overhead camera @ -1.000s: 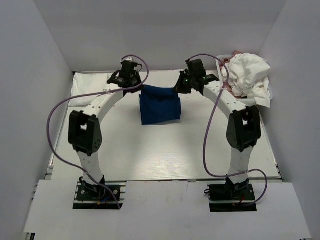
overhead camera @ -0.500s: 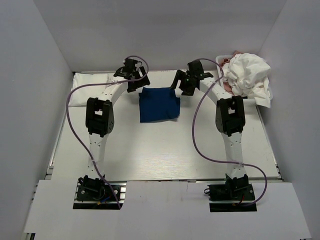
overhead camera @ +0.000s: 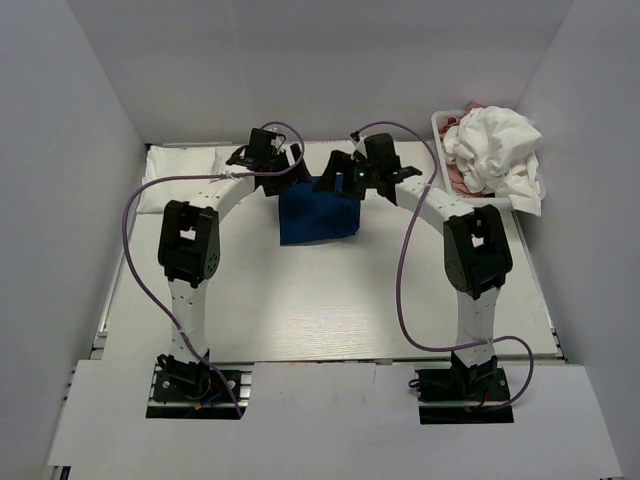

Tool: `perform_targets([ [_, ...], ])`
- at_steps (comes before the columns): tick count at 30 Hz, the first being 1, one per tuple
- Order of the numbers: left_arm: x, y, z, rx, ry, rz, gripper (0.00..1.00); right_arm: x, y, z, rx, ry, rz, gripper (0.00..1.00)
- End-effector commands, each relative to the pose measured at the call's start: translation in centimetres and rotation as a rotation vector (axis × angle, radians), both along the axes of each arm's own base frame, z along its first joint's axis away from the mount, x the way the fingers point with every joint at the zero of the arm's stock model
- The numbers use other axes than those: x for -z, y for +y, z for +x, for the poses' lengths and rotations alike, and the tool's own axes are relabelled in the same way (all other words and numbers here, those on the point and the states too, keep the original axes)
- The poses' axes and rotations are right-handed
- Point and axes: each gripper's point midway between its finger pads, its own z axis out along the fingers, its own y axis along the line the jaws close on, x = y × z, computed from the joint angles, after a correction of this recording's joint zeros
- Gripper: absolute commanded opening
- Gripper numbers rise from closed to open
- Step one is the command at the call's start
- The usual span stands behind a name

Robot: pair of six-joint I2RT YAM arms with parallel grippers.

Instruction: Fold and stack the t-shirts

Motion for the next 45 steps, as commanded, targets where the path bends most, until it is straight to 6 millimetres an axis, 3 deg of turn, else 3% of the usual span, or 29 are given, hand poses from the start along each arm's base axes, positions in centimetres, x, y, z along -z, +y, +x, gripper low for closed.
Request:
perform_targets([
  [1, -1.2, -2.2, -0.9, 0.066, 0.001, -0.106, 1.0, 0.2, 1.7, 0.2, -0.006, 0.037, 0.138, 0.9],
  [4, 1.9, -2.1, -1.2, 0.056, 0.069, -0.093, 1.0, 2.9, 2.0, -0.4, 0.031, 0.128, 0.208, 0.9],
  [5, 2.6, -2.1, -1.2, 0.048, 0.087, -0.095, 1.0, 5.6, 1.0, -1.1, 0.072, 0.197, 0.207, 0.9],
  [7, 4.8, -2.2, -2.1, 0.058, 0.153, -0.09, 1.0, 7.8, 0.1, -1.1, 0.126, 0.247, 0.213, 0.9],
  [8, 5.3, -1.5, -2.1, 0.039, 0.17, -0.092, 1.0, 11.0, -1.8, -2.3, 0.168, 0.338, 0.189, 0.9],
  [12, 7.4, -0.5, -2.9, 0.017, 0.215, -0.07, 1.0, 16.3, -5.4, -5.6, 0.285, 0.498, 0.145, 0.9],
  [14, 7.0, -0.4, -2.8, 0.011, 0.204, -0.066, 1.0, 16.2, -5.9, -6.1, 0.283, 0.495, 0.14, 0.9],
  [17, 6.4, -0.5, -2.3, 0.019, 0.182, -0.066, 1.0, 13.9, -5.2, -5.5, 0.217, 0.398, 0.153, 0.9],
  [18, 4.3, -0.9, -1.3, 0.037, 0.135, -0.077, 1.0, 11.3, -4.6, -4.0, 0.151, 0.29, 0.133, 0.9],
  [19, 4.4, -0.9, -1.5, 0.037, 0.143, -0.075, 1.0, 11.3, -4.6, -4.0, 0.151, 0.289, 0.133, 0.9],
  [20, 3.9, -1.4, -1.5, 0.046, 0.138, -0.076, 1.0, 8.2, -4.3, -2.9, 0.136, 0.22, 0.144, 0.9],
  [21, 1.7, -1.3, -0.8, 0.052, 0.085, -0.064, 1.0, 6.6, -4.1, -2.2, 0.1, 0.143, 0.125, 0.9],
  [22, 1.0, -1.0, -0.9, 0.054, 0.079, -0.048, 1.0, 5.4, -4.0, -1.8, 0.095, 0.104, 0.118, 0.9],
  [23, 0.5, -1.3, -1.3, 0.065, 0.072, -0.035, 1.0, 2.0, -4.3, -1.2, 0.09, 0.011, 0.12, 0.9],
  [25, -1.7, -0.7, -1.6, 0.068, 0.027, -0.013, 1.0, -0.3, -4.4, -1.1, 0.062, -0.084, 0.108, 0.9],
  [27, -1.3, 0.6, -2.4, 0.034, 0.042, 0.041, 1.0, -3.8, -4.8, -1.4, 0.02, -0.205, 0.081, 0.9],
  [29, -0.6, 2.1, -3.5, -0.003, 0.067, 0.104, 1.0, -5.3, -5.8, -2.5, 0.013, -0.239, 0.034, 0.9],
  [34, 2.3, 3.2, -5.2, 0.002, 0.14, 0.166, 1.0, -4.4, -9.0, -4.4, 0.112, -0.234, -0.064, 0.9],
  [40, 6.2, 2.5, -5.5, 0.062, 0.213, 0.166, 0.97, -3.4, -11.5, -6.4, 0.197, -0.212, -0.13, 0.9],
  [43, 7.1, 1.7, -4.9, 0.098, 0.195, 0.17, 0.89, -4.0, -11.9, -7.1, 0.195, -0.218, -0.136, 0.9],
  [44, 8.2, 1.7, -4.9, 0.1, 0.214, 0.176, 0.85, -3.8, -11.9, -7.3, 0.19, -0.208, -0.141, 0.9],
  [45, 8.6, 1.2, -5.2, 0.125, 0.22, 0.189, 0.77, -3.9, -12.0, -7.4, 0.191, -0.211, -0.141, 0.9],
])
